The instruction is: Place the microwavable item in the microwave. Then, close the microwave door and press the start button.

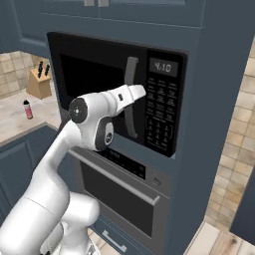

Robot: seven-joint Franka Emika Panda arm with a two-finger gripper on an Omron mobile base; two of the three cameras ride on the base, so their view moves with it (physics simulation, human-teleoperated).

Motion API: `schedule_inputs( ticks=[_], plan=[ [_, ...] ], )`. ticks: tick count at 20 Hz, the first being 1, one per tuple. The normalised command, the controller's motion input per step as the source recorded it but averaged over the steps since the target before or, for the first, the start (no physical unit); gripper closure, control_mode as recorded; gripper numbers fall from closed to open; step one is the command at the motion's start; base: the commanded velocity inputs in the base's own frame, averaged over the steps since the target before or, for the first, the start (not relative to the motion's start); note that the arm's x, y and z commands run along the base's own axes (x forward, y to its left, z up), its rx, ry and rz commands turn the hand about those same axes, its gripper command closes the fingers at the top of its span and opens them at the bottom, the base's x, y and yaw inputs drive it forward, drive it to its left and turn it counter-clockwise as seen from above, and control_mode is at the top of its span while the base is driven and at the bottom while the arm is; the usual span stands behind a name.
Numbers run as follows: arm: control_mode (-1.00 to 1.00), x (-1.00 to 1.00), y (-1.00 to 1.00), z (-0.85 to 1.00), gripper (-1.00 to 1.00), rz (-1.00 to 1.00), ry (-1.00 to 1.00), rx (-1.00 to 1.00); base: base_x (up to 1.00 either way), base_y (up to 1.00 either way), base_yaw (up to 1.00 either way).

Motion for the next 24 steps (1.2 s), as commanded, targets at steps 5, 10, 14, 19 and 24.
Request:
schedule_inputs(
  ticks=[5,10,14,19,24],
  plan=[
    [-1.00,-1.00,0.00,0.79,-1.00,0.00,-0.04,0.00,0.00,0.00,0.00],
    [-1.00,-0.98,0.00,0.71,-1.00,0.00,0.08,0.05,0.00,0.00,0.00],
    [-1.00,-0.78,0.00,0.08,-1.00,0.00,0.35,0.07,0.00,0.00,0.00],
    [-1.00,-0.81,0.08,-0.34,-1.00,0.00,0.46,0.02,0.00,0.00,0.00],
    [-1.00,-0.47,0.50,-0.98,-1.00,0.00,0.27,-0.06,0.00,0.00,0.00]
  ],
)
